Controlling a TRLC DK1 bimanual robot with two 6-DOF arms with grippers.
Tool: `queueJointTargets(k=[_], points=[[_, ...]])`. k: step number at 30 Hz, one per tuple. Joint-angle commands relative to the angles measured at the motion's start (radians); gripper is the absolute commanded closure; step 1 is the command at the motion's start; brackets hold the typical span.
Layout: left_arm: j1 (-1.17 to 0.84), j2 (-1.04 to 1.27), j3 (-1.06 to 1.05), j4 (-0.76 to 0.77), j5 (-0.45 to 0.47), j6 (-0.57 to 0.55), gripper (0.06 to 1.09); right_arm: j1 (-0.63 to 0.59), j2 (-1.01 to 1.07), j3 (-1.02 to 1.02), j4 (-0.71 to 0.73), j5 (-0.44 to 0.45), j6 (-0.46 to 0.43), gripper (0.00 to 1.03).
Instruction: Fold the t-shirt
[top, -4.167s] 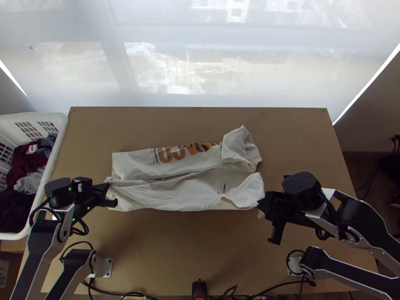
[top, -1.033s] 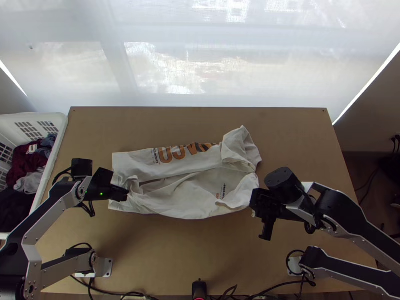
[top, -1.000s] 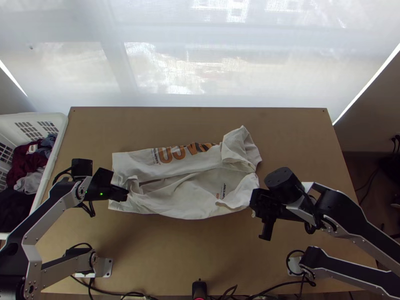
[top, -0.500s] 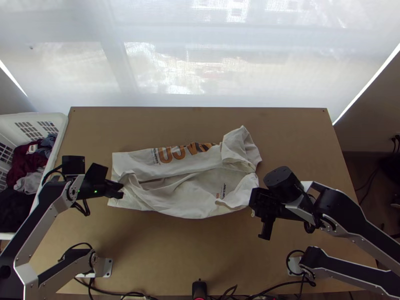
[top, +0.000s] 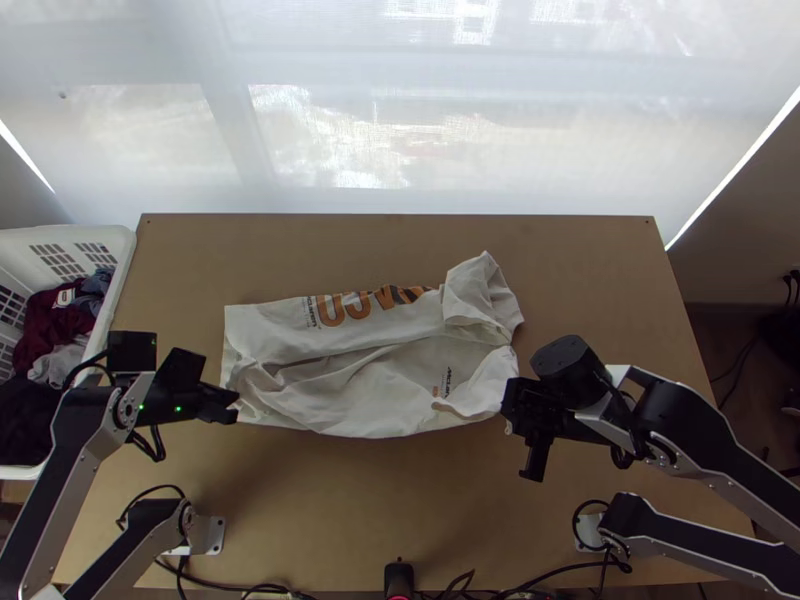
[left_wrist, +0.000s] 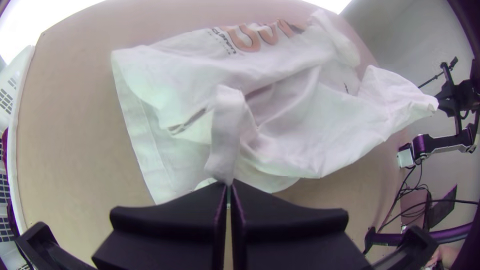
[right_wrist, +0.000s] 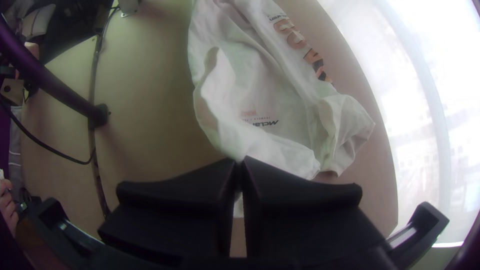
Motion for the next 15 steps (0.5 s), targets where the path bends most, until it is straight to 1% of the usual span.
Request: queueJointTargets(k=[1,3,7,11,15], points=[[-0.004,-0.13,-0.052,-0.071,-0.008,0.02,1.05,0.0,-0.012,-0.001,0.002,-0.001,-0.004,1.0],[0.001,-0.177,-0.052,-0.069,-0.022,0.028,1.05,0.0,-0.017,-0.001,0.002,-0.001,-0.004,1.0],[0.03,-0.185,-0.002,-0.1,-0.026,0.057,1.05,0.0,-0.021,-0.006,0.002,-0.001,-0.004,1.0],[0.109,-0.18,0.086,-0.183,-0.025,0.143,1.05,0.0,-0.023,-0.003,0.002,-0.001,-0.002,1.0],[0.157,-0.199,0.124,-0.284,-0.025,0.215,1.05,-0.003,-0.026,0.001,0.002,0.0,-0.002,1.0]])
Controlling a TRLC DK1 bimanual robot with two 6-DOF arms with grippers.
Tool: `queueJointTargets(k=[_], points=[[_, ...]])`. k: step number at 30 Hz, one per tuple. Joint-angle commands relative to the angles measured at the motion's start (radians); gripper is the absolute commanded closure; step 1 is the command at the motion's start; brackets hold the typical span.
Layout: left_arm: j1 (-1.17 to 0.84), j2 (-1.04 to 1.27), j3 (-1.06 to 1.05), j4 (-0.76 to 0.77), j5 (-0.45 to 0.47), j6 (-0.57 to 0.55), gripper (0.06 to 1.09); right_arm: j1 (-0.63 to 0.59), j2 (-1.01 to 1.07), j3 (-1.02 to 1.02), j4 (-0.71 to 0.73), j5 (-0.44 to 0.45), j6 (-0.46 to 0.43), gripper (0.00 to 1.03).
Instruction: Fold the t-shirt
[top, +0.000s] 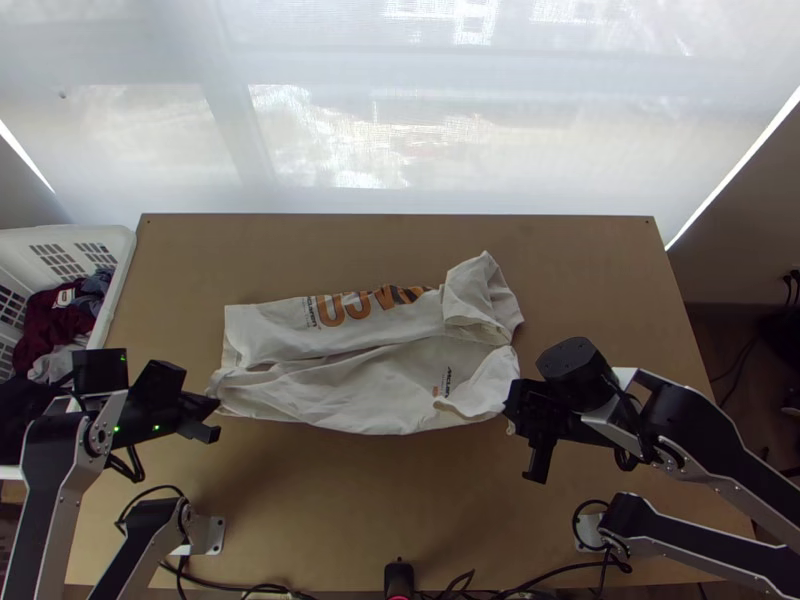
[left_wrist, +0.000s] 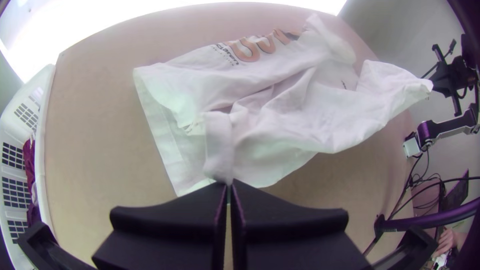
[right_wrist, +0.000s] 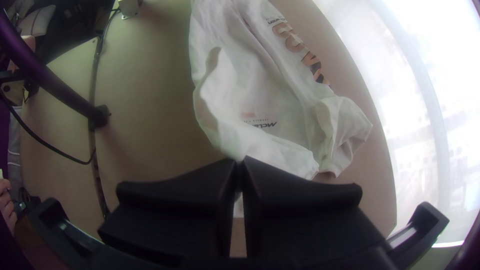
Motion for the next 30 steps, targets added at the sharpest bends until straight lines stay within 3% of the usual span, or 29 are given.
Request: queueJointTargets(k=[1,8,13,20,24,30], points=[[0.08,-0.04,0.071,-0.146,-0.003,0.113,1.05,-0.004,-0.007,0.004,0.001,0.001,0.001,1.0],[0.12,-0.043,0.084,-0.33,-0.023,0.186,1.05,-0.03,-0.014,0.022,0.001,0.004,-0.004,1.0],[0.126,-0.058,0.099,-0.338,-0.072,0.208,1.05,-0.068,-0.017,0.033,0.016,0.004,-0.024,1.0],[0.302,-0.08,0.087,-0.171,-0.081,0.309,1.05,-0.171,-0.037,0.033,0.096,0.004,-0.051,1.0],[0.296,-0.08,0.079,-0.054,-0.076,0.268,1.05,-0.208,-0.042,0.013,0.136,0.002,-0.056,1.0],[0.143,-0.029,0.084,0.122,-0.075,0.11,1.05,-0.248,-0.024,-0.002,0.2,0.002,-0.063,1.0]])
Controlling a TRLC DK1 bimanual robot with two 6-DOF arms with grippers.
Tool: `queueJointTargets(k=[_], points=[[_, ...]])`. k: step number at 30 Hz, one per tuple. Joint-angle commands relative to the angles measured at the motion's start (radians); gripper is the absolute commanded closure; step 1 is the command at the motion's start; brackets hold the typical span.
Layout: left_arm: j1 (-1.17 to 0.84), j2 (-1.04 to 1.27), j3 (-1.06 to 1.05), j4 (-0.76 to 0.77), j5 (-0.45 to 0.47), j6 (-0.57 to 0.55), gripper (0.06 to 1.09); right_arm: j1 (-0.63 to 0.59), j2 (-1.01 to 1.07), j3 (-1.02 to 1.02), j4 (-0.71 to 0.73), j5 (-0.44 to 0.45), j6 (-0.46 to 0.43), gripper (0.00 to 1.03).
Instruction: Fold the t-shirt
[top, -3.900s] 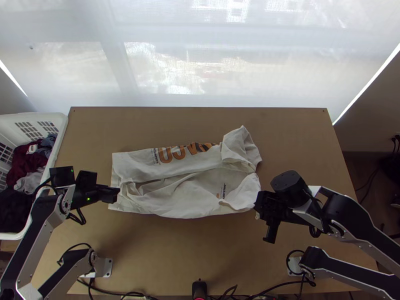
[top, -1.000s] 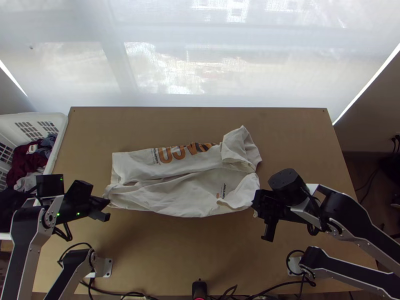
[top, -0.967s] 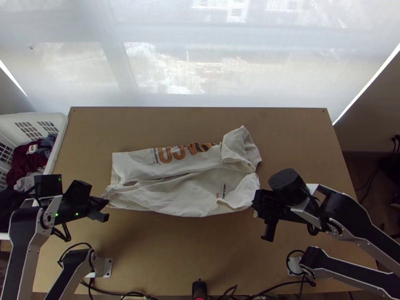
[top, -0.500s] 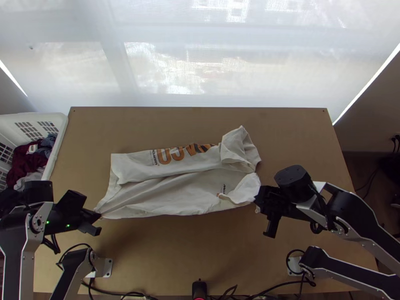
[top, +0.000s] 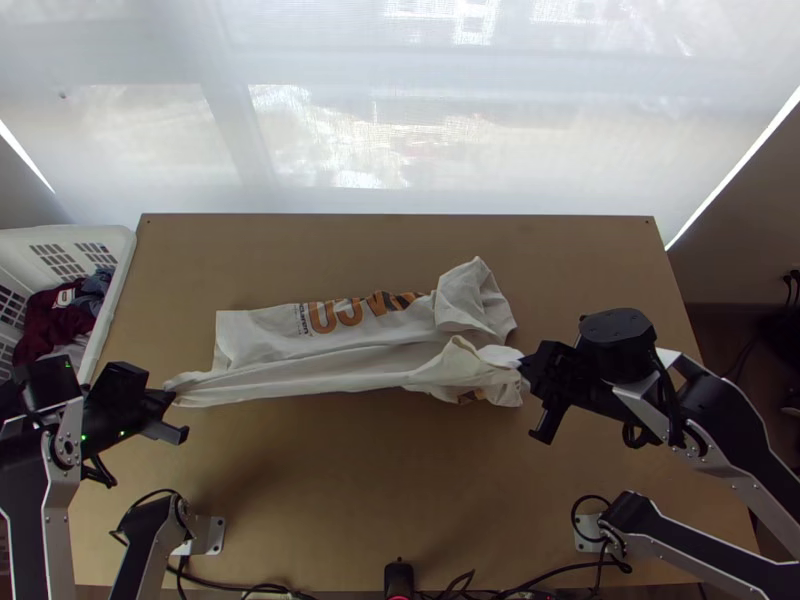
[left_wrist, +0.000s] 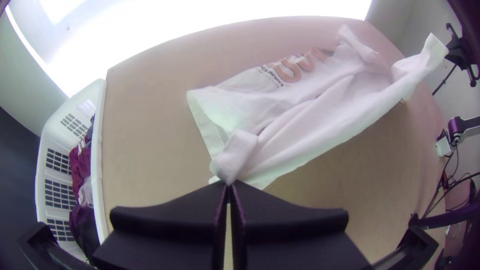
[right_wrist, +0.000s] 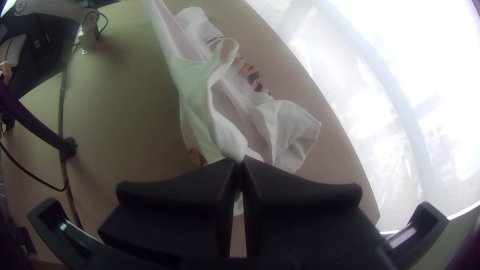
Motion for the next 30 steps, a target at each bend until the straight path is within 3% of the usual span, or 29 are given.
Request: queueJointTargets(k=[1,11,30], points=[[-0.111,0.05,0.004,0.193,-0.002,-0.131,1.05,-0.056,0.019,-0.015,0.074,0.001,-0.007,1.0],[-0.269,0.202,0.046,0.382,-0.059,-0.227,1.05,-0.137,0.118,-0.001,0.172,-0.008,-0.036,1.0],[-0.318,0.364,0.096,0.527,-0.069,-0.309,1.05,-0.195,0.318,0.139,0.264,-0.03,-0.043,1.0]])
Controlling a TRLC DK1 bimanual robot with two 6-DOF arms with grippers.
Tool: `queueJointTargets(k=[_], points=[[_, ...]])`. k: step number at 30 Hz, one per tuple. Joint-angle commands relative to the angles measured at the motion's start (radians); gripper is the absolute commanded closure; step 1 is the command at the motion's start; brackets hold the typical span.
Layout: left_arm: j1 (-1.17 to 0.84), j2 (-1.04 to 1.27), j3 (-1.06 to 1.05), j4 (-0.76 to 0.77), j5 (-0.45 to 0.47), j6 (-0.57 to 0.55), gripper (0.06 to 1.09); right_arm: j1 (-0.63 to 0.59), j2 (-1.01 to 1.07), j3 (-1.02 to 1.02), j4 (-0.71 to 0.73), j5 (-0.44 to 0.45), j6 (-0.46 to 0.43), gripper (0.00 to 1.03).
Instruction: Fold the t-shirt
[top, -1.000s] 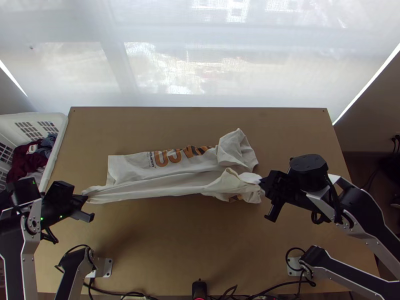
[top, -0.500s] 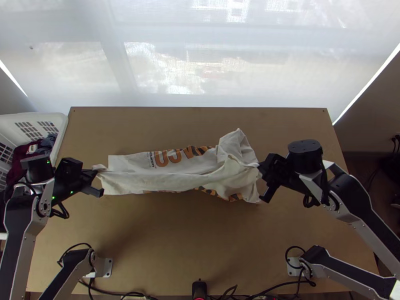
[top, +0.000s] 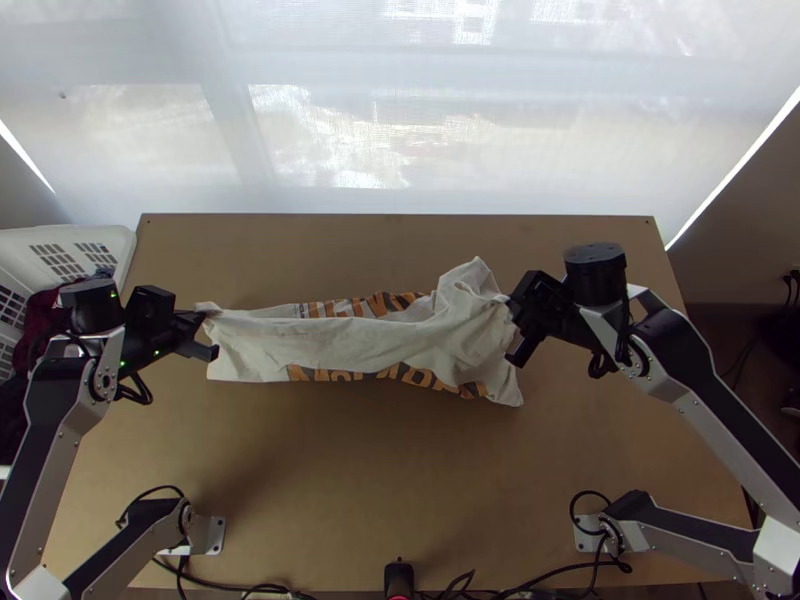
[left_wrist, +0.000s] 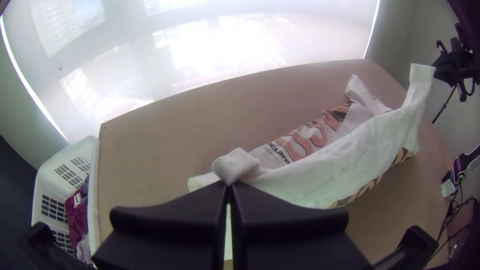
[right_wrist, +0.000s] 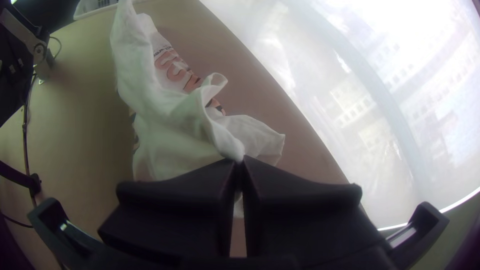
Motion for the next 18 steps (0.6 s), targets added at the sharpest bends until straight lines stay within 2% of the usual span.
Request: queueJointTargets(k=[1,8,18], points=[[-0.04,0.053,0.011,0.041,-0.006,-0.025,1.05,-0.012,0.057,0.047,0.029,-0.002,0.006,1.0],[-0.04,0.139,0.073,0.074,-0.018,-0.108,1.05,-0.029,0.093,0.049,0.057,-0.002,0.011,1.0],[-0.02,0.162,0.077,0.084,-0.038,-0.105,1.05,-0.031,0.202,0.133,0.069,-0.014,-0.018,1.0]])
